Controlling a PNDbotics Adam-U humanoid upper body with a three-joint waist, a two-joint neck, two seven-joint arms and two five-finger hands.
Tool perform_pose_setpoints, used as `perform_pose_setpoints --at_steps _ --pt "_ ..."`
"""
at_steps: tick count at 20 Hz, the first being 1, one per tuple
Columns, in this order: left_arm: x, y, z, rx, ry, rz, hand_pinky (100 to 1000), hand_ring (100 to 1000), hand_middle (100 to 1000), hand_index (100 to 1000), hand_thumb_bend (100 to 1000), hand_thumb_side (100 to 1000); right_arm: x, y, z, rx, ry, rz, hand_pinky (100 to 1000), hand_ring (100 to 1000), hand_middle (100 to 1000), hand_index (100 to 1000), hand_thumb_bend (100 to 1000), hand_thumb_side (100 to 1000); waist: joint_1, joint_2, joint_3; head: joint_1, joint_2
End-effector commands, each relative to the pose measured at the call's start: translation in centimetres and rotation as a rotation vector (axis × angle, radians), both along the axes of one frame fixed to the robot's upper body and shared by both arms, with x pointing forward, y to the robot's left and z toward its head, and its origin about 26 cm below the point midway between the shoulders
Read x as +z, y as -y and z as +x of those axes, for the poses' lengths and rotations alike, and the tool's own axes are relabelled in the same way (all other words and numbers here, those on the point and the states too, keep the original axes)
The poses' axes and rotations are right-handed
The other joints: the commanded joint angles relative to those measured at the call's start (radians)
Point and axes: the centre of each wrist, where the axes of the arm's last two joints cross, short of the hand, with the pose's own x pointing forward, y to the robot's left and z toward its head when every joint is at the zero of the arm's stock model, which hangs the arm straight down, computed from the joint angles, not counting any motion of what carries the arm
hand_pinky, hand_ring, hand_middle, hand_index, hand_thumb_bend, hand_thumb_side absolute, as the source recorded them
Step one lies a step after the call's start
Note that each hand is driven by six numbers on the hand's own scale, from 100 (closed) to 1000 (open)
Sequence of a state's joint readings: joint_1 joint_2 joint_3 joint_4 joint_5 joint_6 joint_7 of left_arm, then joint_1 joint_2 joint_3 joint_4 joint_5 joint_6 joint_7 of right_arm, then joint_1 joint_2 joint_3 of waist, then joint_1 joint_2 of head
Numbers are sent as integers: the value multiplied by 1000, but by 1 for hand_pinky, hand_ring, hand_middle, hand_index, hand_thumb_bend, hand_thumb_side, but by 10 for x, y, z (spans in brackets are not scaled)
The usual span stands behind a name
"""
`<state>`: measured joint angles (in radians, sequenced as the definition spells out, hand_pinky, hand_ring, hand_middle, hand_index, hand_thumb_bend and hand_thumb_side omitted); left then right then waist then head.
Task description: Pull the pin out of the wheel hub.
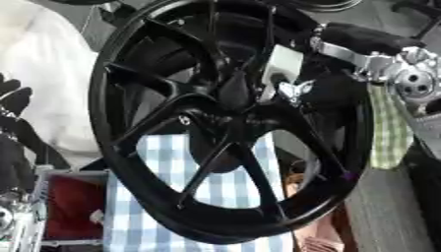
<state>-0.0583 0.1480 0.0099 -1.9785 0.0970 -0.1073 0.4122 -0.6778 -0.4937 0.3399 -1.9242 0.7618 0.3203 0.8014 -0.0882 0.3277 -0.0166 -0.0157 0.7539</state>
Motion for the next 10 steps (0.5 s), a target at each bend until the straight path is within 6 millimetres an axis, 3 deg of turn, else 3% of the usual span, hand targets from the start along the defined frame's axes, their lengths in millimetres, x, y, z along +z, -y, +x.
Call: perform_pose_setpoints --at_steps 1,10 --pt "7 2 -1 -15 30 -2 853 713 657 770 138 750 7 1 -3 11 -4 23 715 689 543 820 100 631 6 -12 4 -2 -10" --pt "8 3 -1 -19 29 -6 855 715 658 771 130 758 10 2 -4 22 -26 79 669 629 483 763 100 496 9 -9 10 -10 -12"
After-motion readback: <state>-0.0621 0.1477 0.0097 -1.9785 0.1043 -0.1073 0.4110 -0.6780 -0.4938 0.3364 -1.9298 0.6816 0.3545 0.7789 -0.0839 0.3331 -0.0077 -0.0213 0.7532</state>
